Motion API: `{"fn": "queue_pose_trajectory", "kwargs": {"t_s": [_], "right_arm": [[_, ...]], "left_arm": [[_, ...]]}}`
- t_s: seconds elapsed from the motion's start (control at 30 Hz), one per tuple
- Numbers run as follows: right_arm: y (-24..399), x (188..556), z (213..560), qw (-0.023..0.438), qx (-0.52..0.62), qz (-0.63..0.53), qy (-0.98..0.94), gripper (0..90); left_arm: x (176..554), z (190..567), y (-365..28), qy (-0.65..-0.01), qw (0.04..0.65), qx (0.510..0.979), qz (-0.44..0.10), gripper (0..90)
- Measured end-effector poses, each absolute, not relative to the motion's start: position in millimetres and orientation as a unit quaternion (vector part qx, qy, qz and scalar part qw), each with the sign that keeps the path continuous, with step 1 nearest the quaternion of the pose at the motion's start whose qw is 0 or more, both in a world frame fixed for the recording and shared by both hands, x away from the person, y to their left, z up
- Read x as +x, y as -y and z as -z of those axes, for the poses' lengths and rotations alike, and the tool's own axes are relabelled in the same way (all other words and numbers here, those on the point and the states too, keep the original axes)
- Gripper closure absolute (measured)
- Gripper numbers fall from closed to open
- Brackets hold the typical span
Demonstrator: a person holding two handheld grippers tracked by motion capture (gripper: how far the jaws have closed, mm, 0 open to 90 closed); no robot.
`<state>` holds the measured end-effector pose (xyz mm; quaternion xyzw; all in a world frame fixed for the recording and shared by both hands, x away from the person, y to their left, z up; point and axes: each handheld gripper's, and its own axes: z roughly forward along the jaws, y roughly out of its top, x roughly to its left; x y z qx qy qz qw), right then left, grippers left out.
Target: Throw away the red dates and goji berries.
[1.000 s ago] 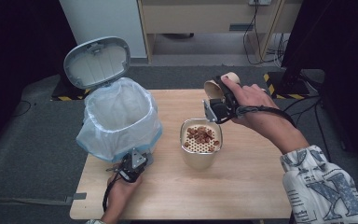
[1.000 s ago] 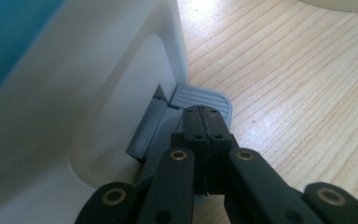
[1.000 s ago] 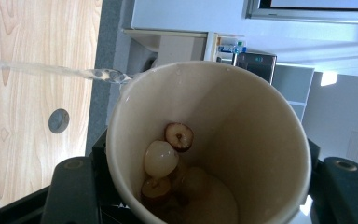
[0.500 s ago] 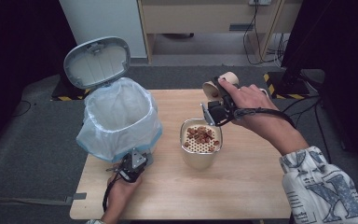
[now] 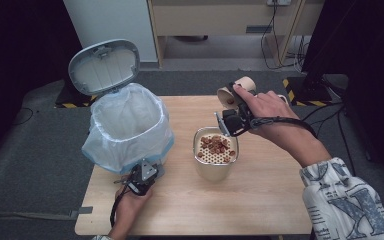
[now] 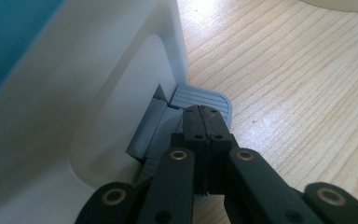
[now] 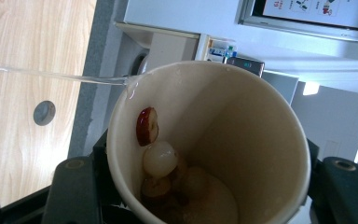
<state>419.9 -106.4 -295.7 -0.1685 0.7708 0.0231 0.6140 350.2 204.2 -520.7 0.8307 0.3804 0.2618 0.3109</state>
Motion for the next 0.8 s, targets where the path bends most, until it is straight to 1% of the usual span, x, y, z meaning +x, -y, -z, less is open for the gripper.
{"fn": "queue_pose_trajectory", "kwargs": {"t_s": [0.4, 0.5, 0.6, 0.8], "right_arm": [[105, 417, 292, 0.632, -0.187, 0.003, -0.752, 35.5], [102, 417, 297, 0.637, -0.205, 0.013, -0.743, 35.6], [99, 416, 306, 0.634, -0.238, 0.05, -0.734, 35.6], [99, 417, 305, 0.637, -0.236, 0.054, -0.732, 35.6]], "left_arm": [[350, 521, -204, -0.381, 0.311, 0.83, -0.262, 89.8], [350, 521, -204, -0.381, 0.311, 0.83, -0.262, 89.8], [350, 521, -204, -0.381, 0.311, 0.83, -0.262, 89.8], [350, 521, -204, -0.38, 0.311, 0.831, -0.262, 89.8]]}}
